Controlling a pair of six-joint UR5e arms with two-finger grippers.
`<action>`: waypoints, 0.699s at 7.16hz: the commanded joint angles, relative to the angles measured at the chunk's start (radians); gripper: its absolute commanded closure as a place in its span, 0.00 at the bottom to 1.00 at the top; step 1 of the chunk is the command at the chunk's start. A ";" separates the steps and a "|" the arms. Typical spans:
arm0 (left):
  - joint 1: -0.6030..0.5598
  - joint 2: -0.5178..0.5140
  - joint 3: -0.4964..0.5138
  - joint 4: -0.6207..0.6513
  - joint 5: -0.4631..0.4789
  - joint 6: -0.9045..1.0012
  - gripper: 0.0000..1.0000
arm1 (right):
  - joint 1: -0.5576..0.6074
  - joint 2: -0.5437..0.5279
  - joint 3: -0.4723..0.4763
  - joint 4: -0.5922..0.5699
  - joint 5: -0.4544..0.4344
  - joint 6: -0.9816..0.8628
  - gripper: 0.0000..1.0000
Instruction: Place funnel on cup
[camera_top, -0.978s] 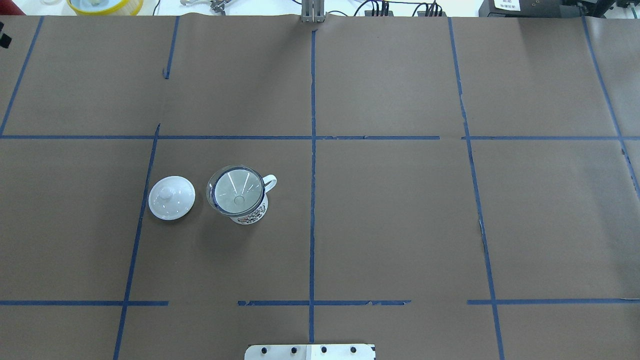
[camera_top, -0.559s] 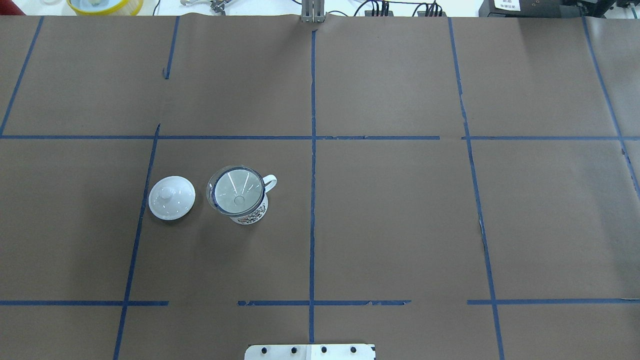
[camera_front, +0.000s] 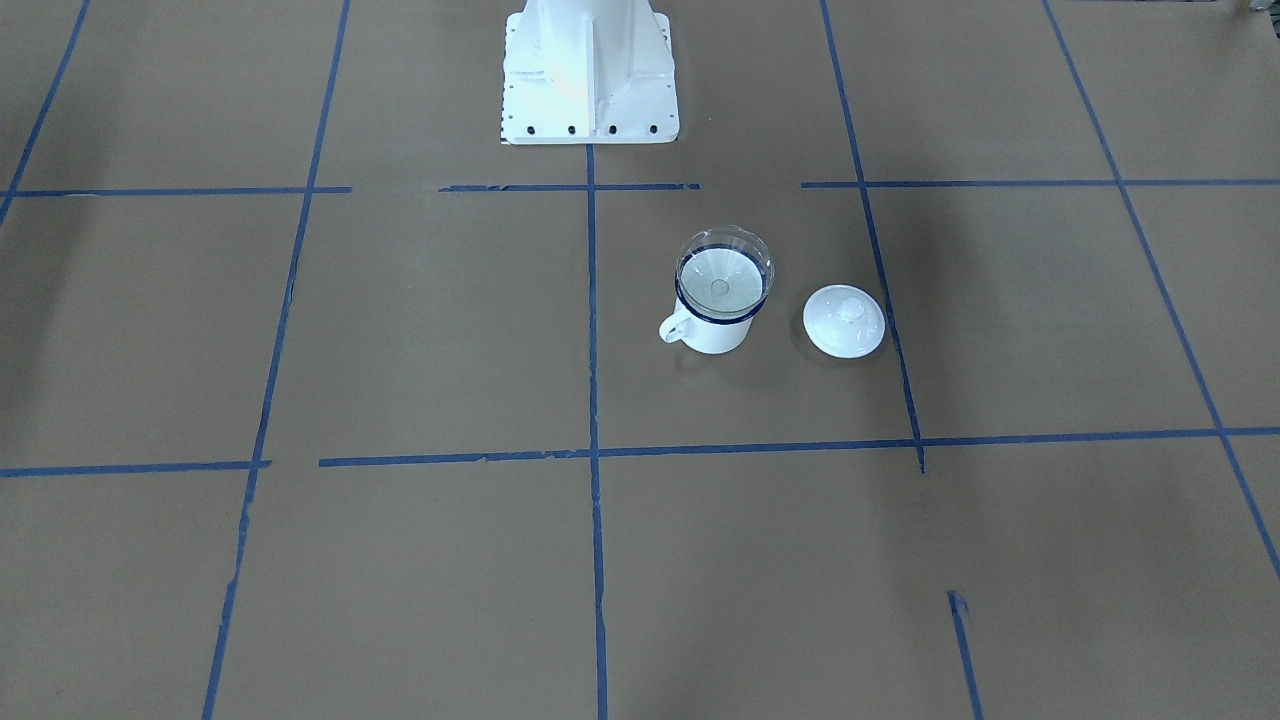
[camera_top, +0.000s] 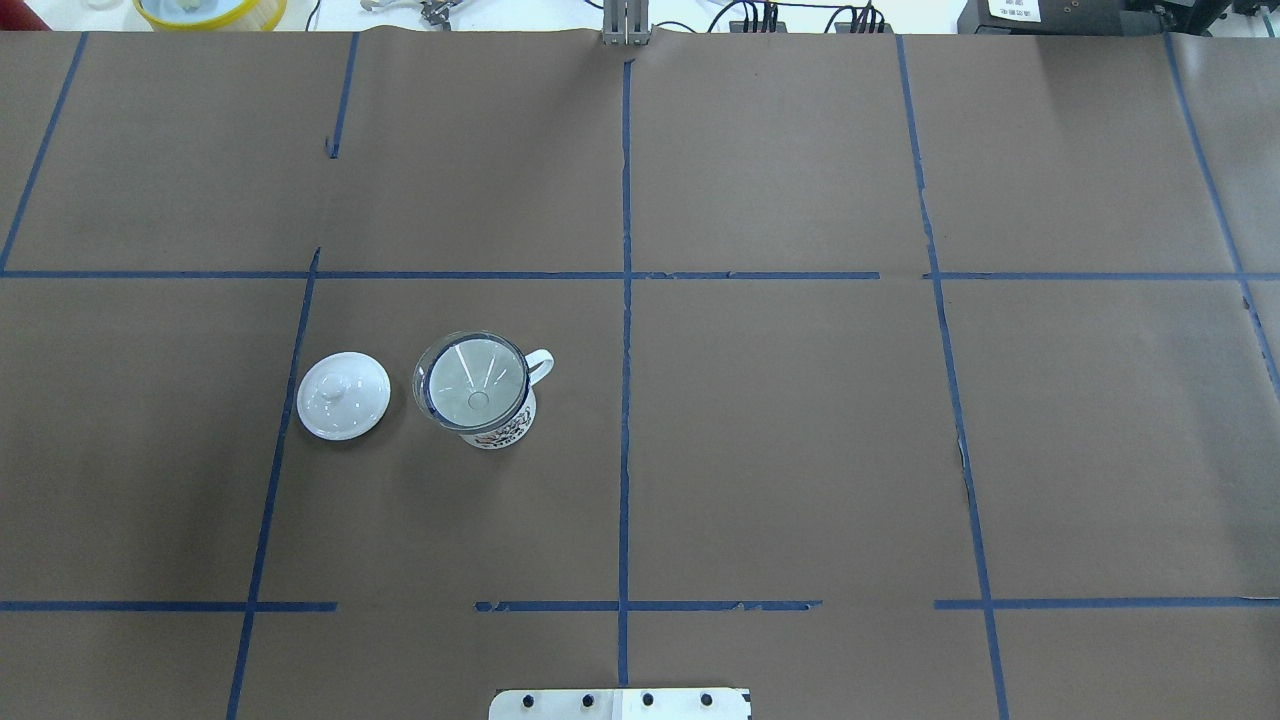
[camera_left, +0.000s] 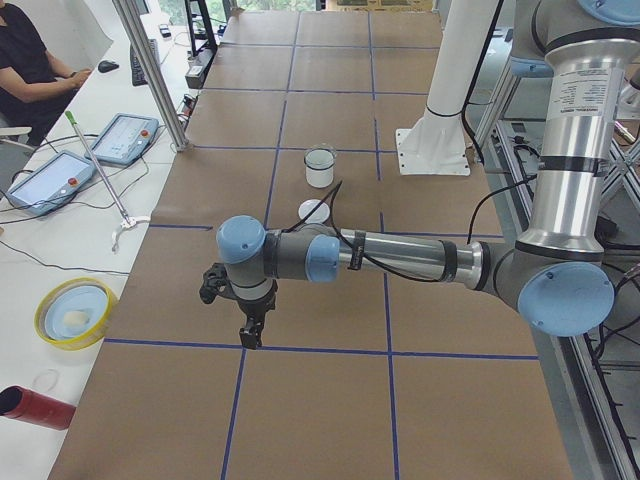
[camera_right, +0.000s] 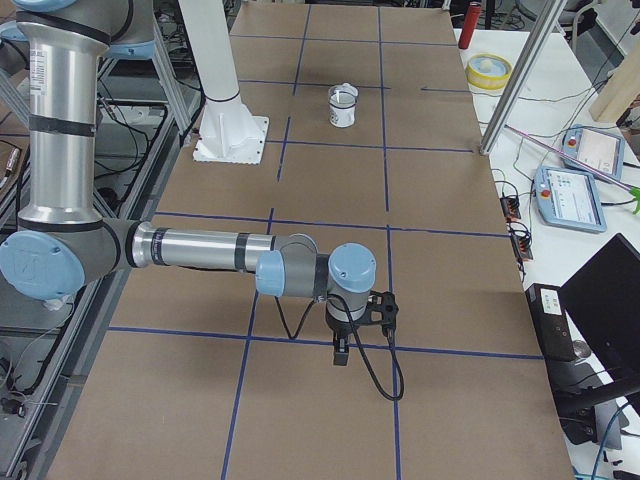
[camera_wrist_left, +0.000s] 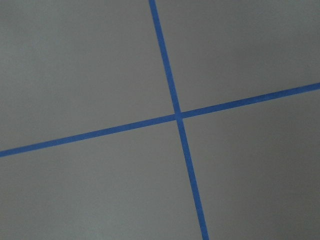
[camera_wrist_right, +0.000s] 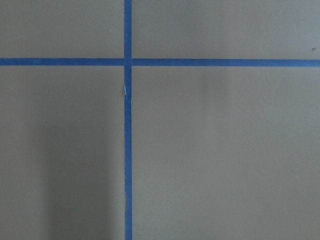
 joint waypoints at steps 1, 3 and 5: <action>-0.031 0.003 0.021 0.003 -0.009 0.000 0.00 | 0.000 0.001 0.001 0.000 0.000 0.000 0.00; -0.031 0.004 0.020 0.005 -0.009 -0.002 0.00 | 0.000 0.001 0.000 0.000 0.000 0.000 0.00; -0.031 0.032 0.006 0.006 -0.011 -0.002 0.00 | 0.000 0.000 0.000 0.000 0.000 0.000 0.00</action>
